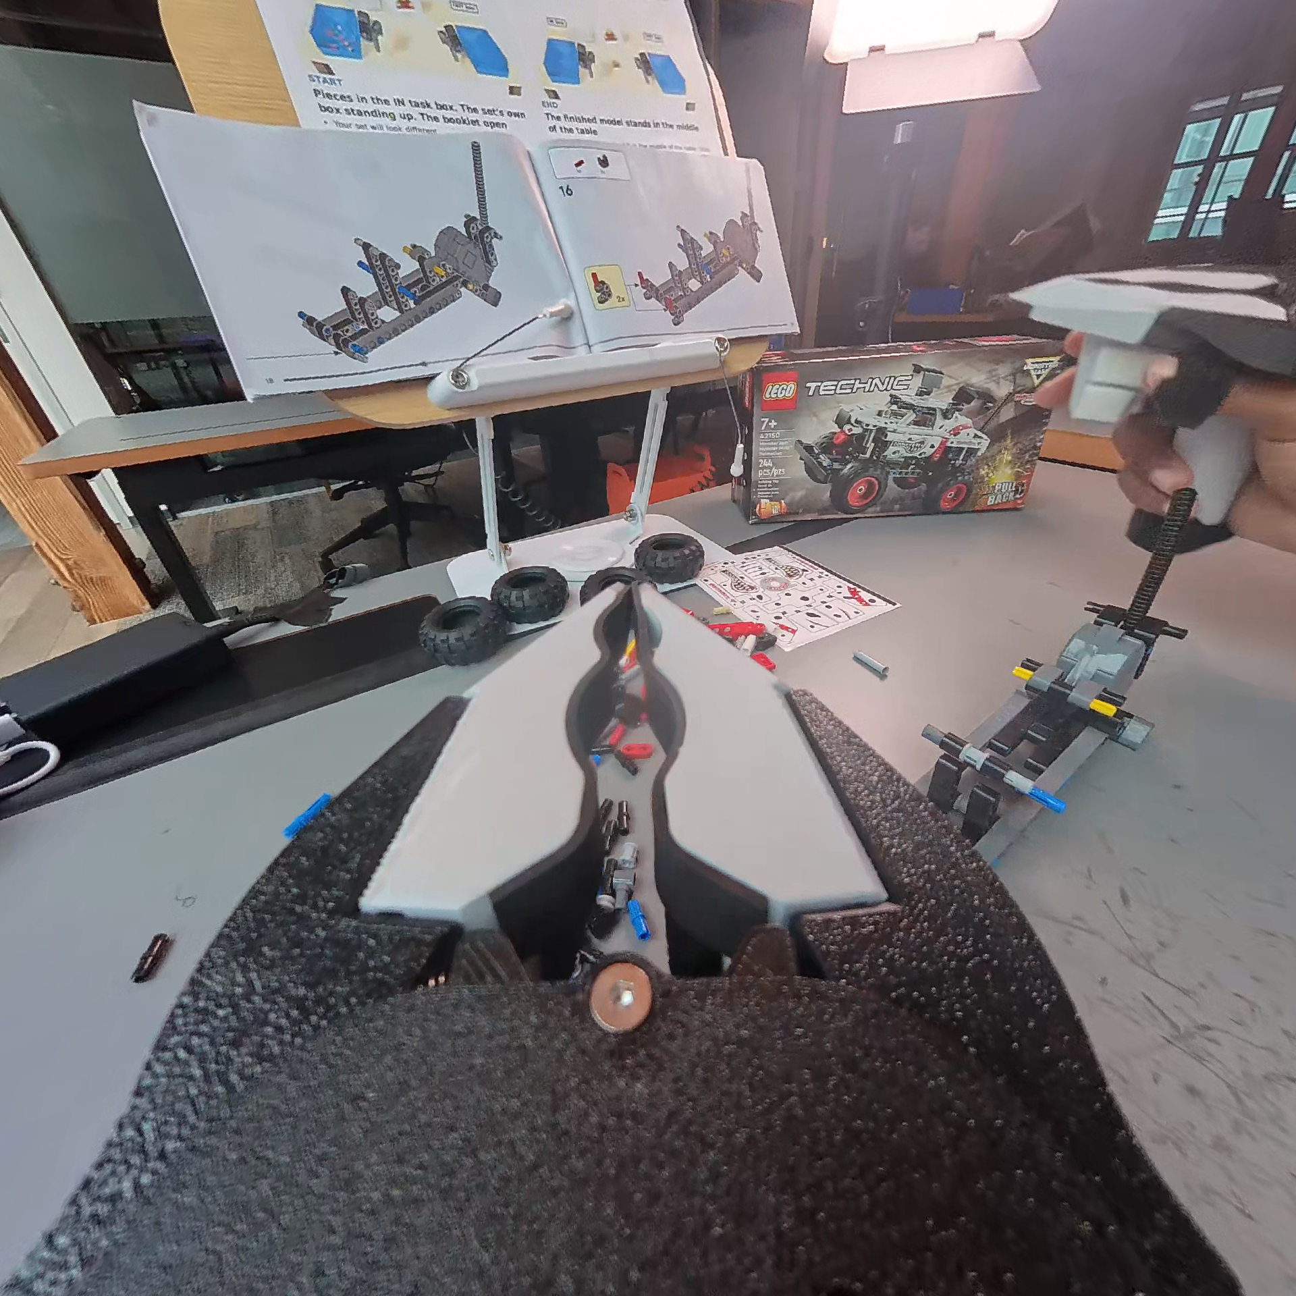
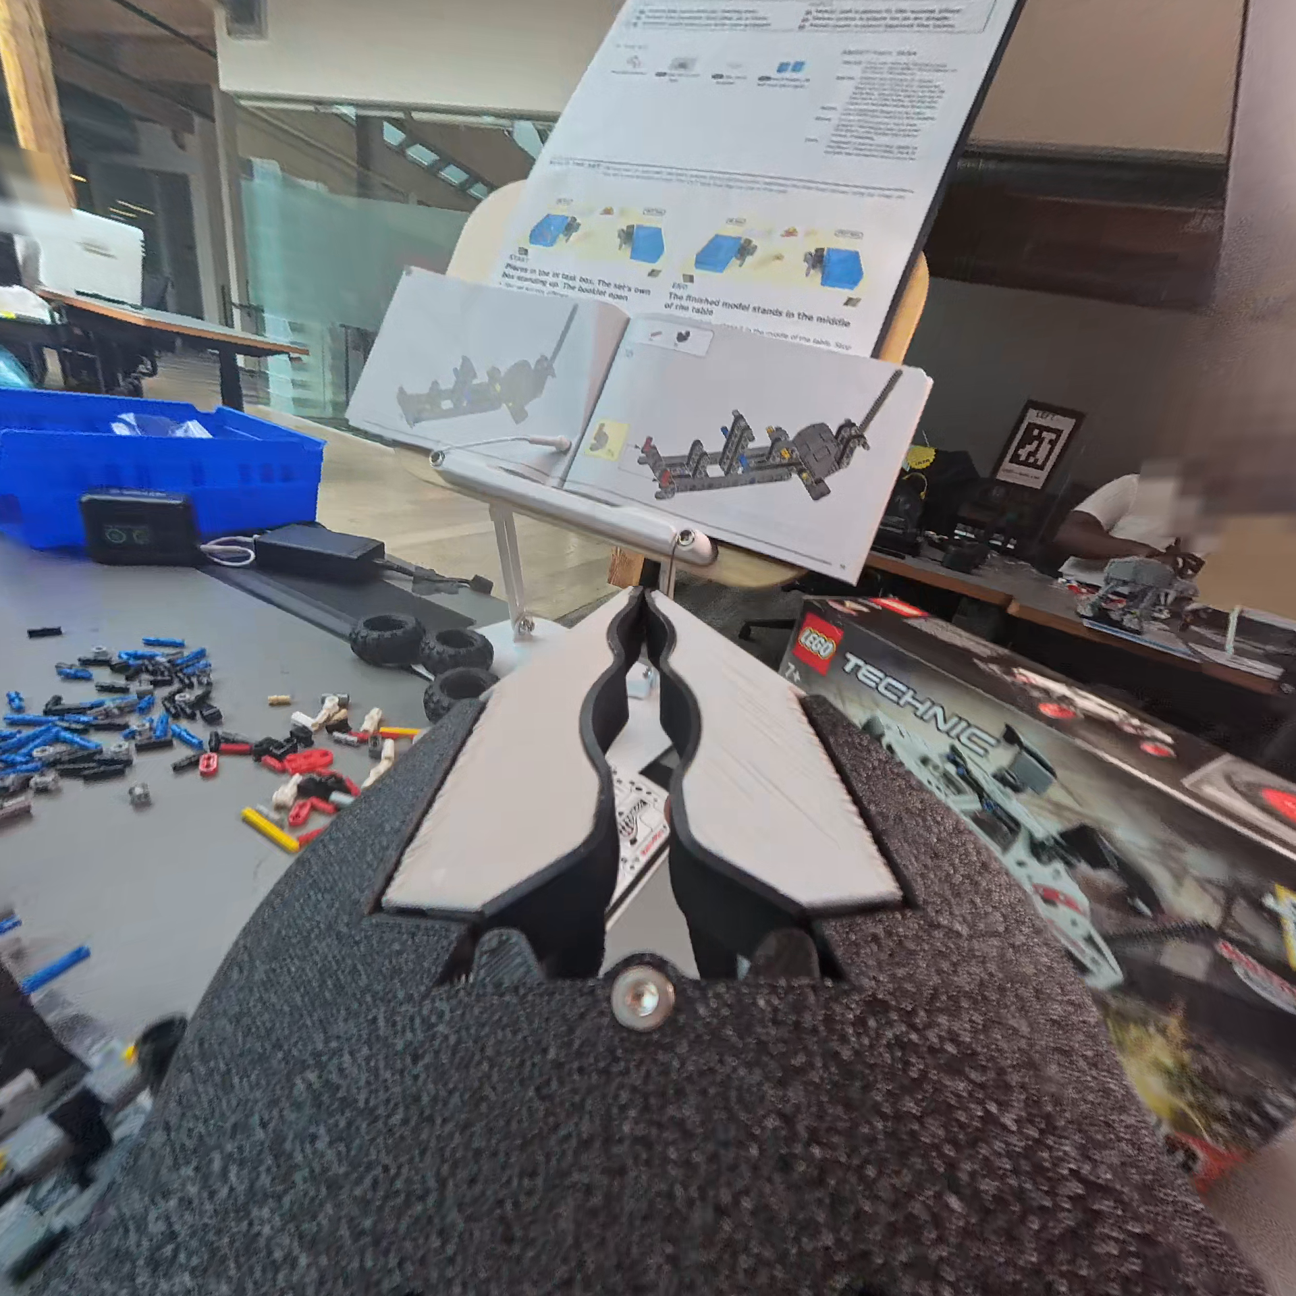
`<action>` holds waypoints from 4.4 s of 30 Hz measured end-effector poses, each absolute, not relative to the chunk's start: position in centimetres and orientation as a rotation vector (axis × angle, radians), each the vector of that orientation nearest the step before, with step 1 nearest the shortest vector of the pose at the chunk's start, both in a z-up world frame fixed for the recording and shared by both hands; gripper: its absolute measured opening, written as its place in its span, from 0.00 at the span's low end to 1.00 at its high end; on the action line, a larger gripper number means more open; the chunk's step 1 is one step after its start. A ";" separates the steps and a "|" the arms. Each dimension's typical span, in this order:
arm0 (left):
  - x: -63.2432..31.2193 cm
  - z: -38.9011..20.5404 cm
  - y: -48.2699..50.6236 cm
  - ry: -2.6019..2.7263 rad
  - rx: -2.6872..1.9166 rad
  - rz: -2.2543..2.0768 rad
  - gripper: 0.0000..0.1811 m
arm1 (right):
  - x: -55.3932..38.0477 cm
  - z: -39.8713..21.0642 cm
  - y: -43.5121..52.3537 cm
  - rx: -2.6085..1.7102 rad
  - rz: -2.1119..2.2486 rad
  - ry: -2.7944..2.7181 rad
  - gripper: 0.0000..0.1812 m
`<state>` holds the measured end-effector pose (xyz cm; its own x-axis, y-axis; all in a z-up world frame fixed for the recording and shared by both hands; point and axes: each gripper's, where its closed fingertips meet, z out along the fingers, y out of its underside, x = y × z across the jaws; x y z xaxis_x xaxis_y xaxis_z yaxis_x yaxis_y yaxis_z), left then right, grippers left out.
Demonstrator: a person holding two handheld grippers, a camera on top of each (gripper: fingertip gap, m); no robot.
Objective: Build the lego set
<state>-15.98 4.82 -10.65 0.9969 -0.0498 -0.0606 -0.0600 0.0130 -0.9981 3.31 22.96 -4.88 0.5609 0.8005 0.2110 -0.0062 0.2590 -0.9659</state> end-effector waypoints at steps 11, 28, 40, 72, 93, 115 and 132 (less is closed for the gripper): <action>-13.1 -11.7 4.5 0.270 -1.565 0.042 0.01 | -14.8 4.2 32.8 -1.164 0.517 -0.963 0.01; -13.9 -11.2 4.2 0.242 -1.552 0.063 0.03 | -16.2 3.1 37.4 -1.222 0.431 -0.949 0.01; -13.8 -11.0 4.1 0.240 -1.552 0.050 0.03 | -5.1 4.9 24.6 -1.025 0.614 -0.968 0.04; -17.0 -21.4 12.4 0.761 -2.630 -0.202 0.02 | 10.7 -10.9 12.4 -1.279 0.715 -0.966 0.01; -17.6 -23.9 12.8 0.801 -2.692 -0.140 0.06 | 10.8 -11.5 12.8 -1.310 0.735 -0.992 0.00; -15.8 -21.8 12.8 0.888 -2.577 -0.151 0.09 | 10.7 -12.1 13.0 -1.317 0.725 -1.015 0.00; -1.7 -22.7 -2.6 1.188 -2.319 -0.473 0.11 | 10.2 -12.7 12.8 -1.347 0.719 -1.006 0.00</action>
